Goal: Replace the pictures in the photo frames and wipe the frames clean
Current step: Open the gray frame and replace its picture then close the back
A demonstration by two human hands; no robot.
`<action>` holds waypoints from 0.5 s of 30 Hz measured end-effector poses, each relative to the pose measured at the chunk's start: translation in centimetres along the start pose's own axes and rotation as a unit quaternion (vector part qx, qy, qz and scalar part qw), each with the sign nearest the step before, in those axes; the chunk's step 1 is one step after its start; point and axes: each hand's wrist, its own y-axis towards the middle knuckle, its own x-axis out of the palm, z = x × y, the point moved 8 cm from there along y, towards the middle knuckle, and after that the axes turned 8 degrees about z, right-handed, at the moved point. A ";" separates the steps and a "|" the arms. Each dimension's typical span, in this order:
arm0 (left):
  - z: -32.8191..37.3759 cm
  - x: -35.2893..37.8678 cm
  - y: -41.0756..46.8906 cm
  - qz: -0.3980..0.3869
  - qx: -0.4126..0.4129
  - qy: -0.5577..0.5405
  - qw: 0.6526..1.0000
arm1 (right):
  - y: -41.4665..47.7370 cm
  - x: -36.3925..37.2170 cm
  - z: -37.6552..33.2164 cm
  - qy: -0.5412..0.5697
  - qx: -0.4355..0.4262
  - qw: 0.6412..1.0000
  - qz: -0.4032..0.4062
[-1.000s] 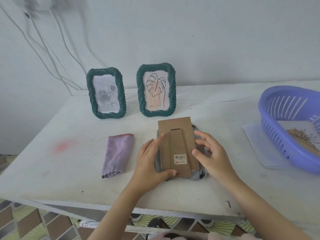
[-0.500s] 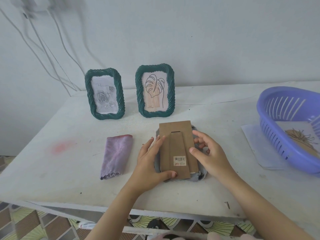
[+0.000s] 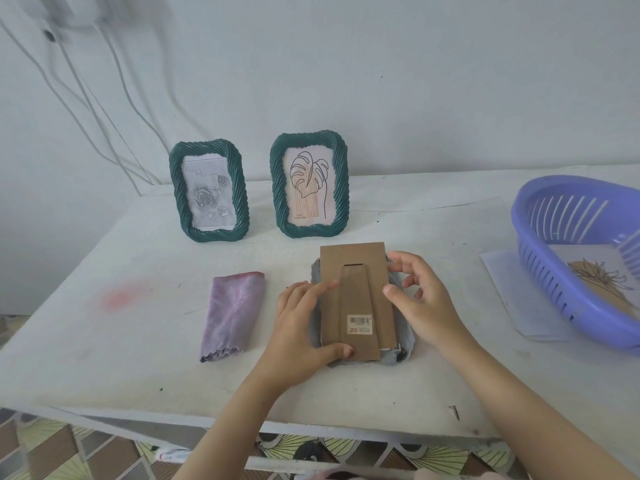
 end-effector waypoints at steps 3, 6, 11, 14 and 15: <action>-0.1 0.0 0.0 0.003 0.001 -0.002 1.000 | -0.4 0.2 0.2 0.008 0.010 1.000 -0.013; -0.2 0.0 0.0 -0.001 -0.001 -0.010 1.000 | -0.8 0.5 0.1 0.011 0.006 0.999 -0.039; -0.6 0.3 -0.5 -0.018 0.002 0.012 1.000 | -1.0 0.6 0.2 0.005 0.012 0.999 -0.047; -0.5 0.1 -0.7 -0.013 -0.002 0.006 1.000 | -0.9 0.3 0.0 0.014 0.017 0.999 -0.035; -0.5 0.1 -0.6 -0.008 -0.005 0.002 1.000 | -0.9 0.2 -0.1 0.017 0.019 0.999 -0.034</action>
